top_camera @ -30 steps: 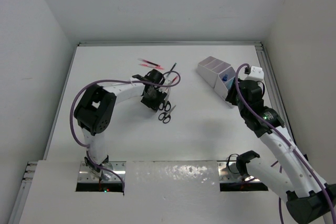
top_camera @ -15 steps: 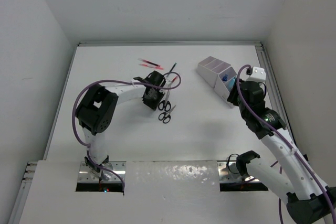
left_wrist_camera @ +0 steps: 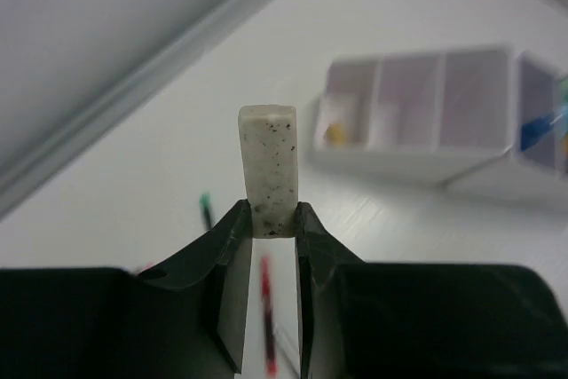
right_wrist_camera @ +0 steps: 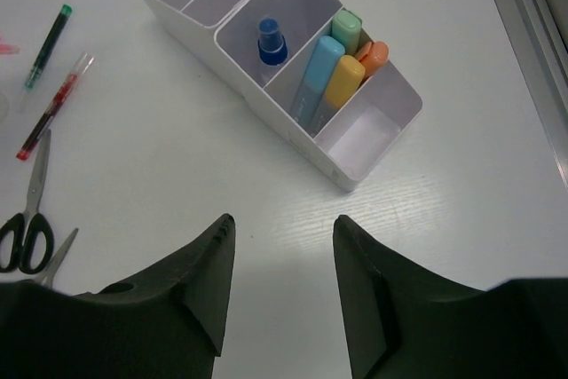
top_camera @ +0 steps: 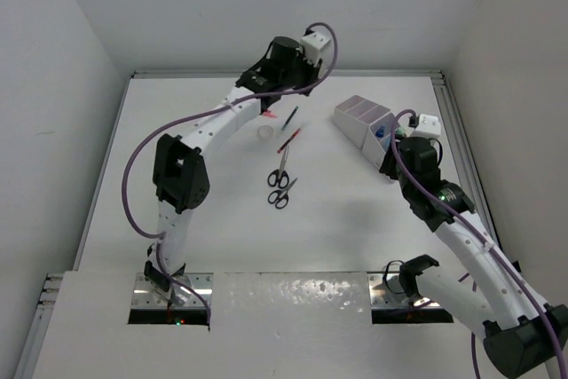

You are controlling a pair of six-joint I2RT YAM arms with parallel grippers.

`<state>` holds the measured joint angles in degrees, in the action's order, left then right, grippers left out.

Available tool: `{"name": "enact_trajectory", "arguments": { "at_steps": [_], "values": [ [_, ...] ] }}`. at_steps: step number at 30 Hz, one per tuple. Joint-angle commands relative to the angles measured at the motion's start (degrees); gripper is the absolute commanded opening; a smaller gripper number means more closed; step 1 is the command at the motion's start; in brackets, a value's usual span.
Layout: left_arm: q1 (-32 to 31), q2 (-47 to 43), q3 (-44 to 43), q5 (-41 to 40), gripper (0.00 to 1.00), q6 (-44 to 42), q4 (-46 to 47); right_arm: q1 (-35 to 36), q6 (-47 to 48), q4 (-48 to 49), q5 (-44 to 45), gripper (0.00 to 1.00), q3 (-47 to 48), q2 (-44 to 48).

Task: Sort the stationery into containers
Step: Pick up the stationery from the center of the board, then place the stationery in the storage box.

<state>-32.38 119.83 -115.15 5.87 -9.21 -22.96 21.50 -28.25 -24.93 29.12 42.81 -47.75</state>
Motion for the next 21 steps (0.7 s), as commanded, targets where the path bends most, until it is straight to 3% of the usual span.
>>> {"name": "enact_trajectory", "arguments": {
  "at_steps": [1, 5, 6, 10, 21],
  "values": [
    [-3.0, 8.3, -5.9, 8.8, 0.0, 2.3, 14.6, -0.4, 1.6, 2.2, -0.8, 0.48, 0.5, -0.7],
    [-3.5, 22.0, -18.9, 9.6, 0.0, 8.7, 20.2, -0.8, 4.6, 0.8, -0.2, 0.49, 1.2, -1.0],
    [-3.4, 23.1, -19.9, 9.5, 0.0, 8.6, 25.7, -1.0, 5.1, 0.4, 0.0, 0.49, 1.3, -1.2],
    [-5.5, 26.0, -20.1, 8.5, 0.0, 7.1, 32.7, -1.5, 6.2, -0.4, 0.0, 0.5, 1.1, -2.2],
    [-5.9, 30.5, -18.0, 2.0, 0.0, 10.8, 38.3, -1.9, 5.8, 0.1, -1.6, 0.5, 0.6, -5.5]
  ]
}}
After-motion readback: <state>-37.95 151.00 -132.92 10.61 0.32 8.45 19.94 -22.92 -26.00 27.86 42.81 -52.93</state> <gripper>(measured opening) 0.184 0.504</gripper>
